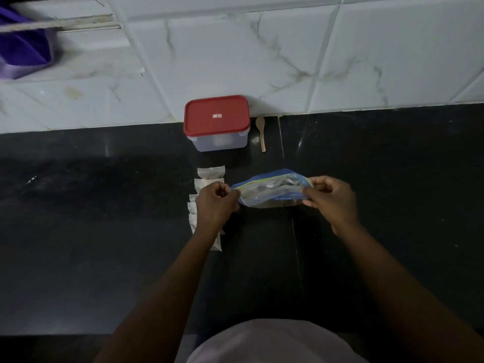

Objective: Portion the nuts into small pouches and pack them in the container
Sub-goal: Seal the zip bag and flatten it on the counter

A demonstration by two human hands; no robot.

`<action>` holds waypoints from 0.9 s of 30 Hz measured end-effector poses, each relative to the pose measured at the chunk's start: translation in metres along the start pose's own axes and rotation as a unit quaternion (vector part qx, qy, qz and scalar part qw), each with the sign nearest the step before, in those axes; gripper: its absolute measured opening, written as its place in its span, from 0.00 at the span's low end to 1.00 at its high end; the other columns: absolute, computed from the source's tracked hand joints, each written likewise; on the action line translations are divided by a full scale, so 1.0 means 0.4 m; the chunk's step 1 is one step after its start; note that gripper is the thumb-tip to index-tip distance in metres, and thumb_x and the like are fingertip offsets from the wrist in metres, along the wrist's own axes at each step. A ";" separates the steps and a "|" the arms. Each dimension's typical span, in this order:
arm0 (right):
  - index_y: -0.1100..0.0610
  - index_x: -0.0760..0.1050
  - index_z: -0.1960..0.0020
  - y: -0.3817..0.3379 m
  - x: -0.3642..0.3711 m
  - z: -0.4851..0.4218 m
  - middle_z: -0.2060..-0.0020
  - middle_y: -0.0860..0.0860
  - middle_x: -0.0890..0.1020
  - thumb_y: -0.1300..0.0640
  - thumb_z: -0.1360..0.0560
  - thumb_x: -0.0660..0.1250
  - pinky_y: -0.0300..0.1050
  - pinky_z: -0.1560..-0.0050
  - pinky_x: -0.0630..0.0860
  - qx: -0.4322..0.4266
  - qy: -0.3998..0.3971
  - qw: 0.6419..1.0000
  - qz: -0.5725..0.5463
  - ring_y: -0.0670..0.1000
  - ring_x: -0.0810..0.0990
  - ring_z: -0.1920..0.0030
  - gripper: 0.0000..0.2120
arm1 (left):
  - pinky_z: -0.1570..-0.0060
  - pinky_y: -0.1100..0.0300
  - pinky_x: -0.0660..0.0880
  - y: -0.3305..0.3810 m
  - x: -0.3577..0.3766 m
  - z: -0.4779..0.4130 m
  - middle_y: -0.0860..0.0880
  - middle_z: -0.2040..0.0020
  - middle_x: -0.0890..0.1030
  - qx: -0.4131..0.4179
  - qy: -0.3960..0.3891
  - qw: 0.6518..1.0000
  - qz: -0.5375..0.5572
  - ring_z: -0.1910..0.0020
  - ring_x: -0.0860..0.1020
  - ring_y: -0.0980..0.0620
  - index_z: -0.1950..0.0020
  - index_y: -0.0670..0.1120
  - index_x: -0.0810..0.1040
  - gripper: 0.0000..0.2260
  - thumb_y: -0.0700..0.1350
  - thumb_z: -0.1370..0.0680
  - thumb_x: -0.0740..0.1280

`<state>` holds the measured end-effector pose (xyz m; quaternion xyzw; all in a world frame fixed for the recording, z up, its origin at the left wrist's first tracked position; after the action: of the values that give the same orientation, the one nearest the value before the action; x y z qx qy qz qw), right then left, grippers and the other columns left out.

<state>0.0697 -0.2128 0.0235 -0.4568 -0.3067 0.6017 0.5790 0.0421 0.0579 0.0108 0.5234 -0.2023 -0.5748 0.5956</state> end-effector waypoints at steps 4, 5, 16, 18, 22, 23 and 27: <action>0.52 0.82 0.47 -0.022 -0.022 -0.015 0.57 0.46 0.84 0.62 0.22 0.71 0.40 0.58 0.84 -0.079 0.022 0.988 0.133 0.45 0.86 0.57 0.07 | 0.60 0.49 0.82 0.045 -0.009 0.005 0.44 0.68 0.80 0.101 0.093 0.985 -0.106 0.67 0.82 0.46 0.64 0.41 0.75 0.09 0.37 0.25 0.71; 0.51 0.83 0.47 -0.026 -0.027 -0.019 0.58 0.45 0.83 0.61 0.22 0.71 0.41 0.56 0.84 -0.091 0.020 0.982 0.166 0.45 0.85 0.57 0.07 | 0.60 0.48 0.81 0.055 -0.009 0.005 0.45 0.69 0.78 0.114 0.108 0.981 -0.114 0.68 0.80 0.47 0.65 0.41 0.74 0.09 0.37 0.25 0.70; 0.52 0.83 0.48 -0.064 -0.049 -0.035 0.59 0.47 0.85 0.55 0.26 0.76 0.42 0.62 0.84 -0.127 0.004 0.962 0.241 0.46 0.86 0.61 0.08 | 0.51 0.50 0.83 0.079 -0.002 -0.029 0.53 0.53 0.81 0.130 0.048 0.977 -0.160 0.50 0.82 0.52 0.54 0.51 0.78 0.07 0.38 0.23 0.70; 0.52 0.84 0.48 -0.064 -0.045 -0.034 0.60 0.46 0.85 0.53 0.27 0.77 0.41 0.60 0.84 -0.140 -0.005 0.954 0.265 0.43 0.85 0.61 0.09 | 0.54 0.51 0.84 0.070 -0.014 -0.032 0.52 0.53 0.83 0.105 0.022 0.987 -0.124 0.54 0.84 0.53 0.54 0.50 0.81 0.06 0.40 0.21 0.69; 0.52 0.84 0.46 -0.079 -0.036 -0.020 0.60 0.44 0.85 0.52 0.27 0.77 0.35 0.59 0.80 -0.158 -0.032 0.936 0.313 0.40 0.84 0.61 0.10 | 0.61 0.61 0.83 0.069 -0.033 -0.025 0.50 0.53 0.84 0.087 0.013 0.992 -0.089 0.59 0.84 0.56 0.54 0.51 0.82 0.08 0.40 0.18 0.67; 0.52 0.84 0.45 -0.085 -0.034 -0.018 0.60 0.43 0.84 0.53 0.26 0.76 0.35 0.58 0.80 -0.162 -0.040 0.932 0.321 0.40 0.84 0.60 0.10 | 0.60 0.60 0.84 0.074 -0.037 -0.023 0.51 0.53 0.85 0.093 0.016 0.992 -0.086 0.59 0.84 0.56 0.53 0.50 0.83 0.09 0.40 0.18 0.66; 0.53 0.82 0.40 -0.104 -0.035 -0.014 0.53 0.46 0.84 0.55 0.22 0.71 0.34 0.58 0.77 -0.190 -0.048 0.916 0.349 0.40 0.82 0.57 0.11 | 0.57 0.55 0.81 0.090 -0.038 -0.017 0.50 0.55 0.85 0.112 0.007 0.984 -0.140 0.60 0.83 0.56 0.52 0.52 0.83 0.10 0.45 0.17 0.63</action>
<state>0.0910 -0.2216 0.0615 -0.6067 -0.2639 0.7173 0.2185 0.0611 0.0666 0.0445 0.6139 -0.1864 -0.6224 0.4483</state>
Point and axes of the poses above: each hand's wrist, its own z-axis away from the middle knuckle, its own x-axis out of the palm, y = z × x, the point moved 5 cm from there along -z, towards the middle knuckle
